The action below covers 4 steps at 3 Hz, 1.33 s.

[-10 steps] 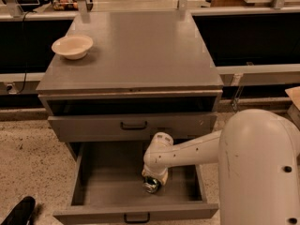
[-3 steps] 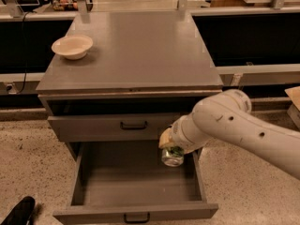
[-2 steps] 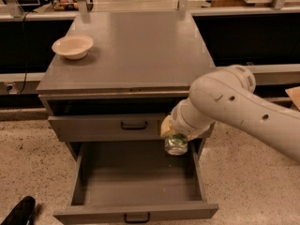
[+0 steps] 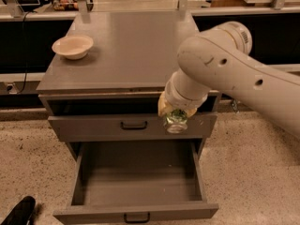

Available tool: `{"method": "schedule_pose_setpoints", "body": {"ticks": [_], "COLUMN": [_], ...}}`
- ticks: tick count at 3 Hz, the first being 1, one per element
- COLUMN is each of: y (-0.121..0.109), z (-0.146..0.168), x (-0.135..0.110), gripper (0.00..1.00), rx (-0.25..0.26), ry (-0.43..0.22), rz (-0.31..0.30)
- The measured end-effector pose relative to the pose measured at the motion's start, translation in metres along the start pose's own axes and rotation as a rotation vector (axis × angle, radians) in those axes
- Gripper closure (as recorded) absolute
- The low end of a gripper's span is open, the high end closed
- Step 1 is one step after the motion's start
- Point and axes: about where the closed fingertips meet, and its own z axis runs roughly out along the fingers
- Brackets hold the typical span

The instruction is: Pick green can from middle drawer and place on counter

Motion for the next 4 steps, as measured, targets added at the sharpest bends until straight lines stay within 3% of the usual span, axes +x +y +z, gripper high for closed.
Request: {"method": "schedule_pose_setpoints", "body": {"ticks": [2, 3, 4], "y": [-0.017, -0.033, -0.04], "z": [-0.064, -0.067, -0.04], "x": [0.064, 0.096, 0.134], "gripper": [1.0, 1.0, 1.0], "rx": [-0.023, -0.014, 0.022], "ry": [0.02, 0.015, -0.041], "rz": [0.021, 0.039, 0.101]}}
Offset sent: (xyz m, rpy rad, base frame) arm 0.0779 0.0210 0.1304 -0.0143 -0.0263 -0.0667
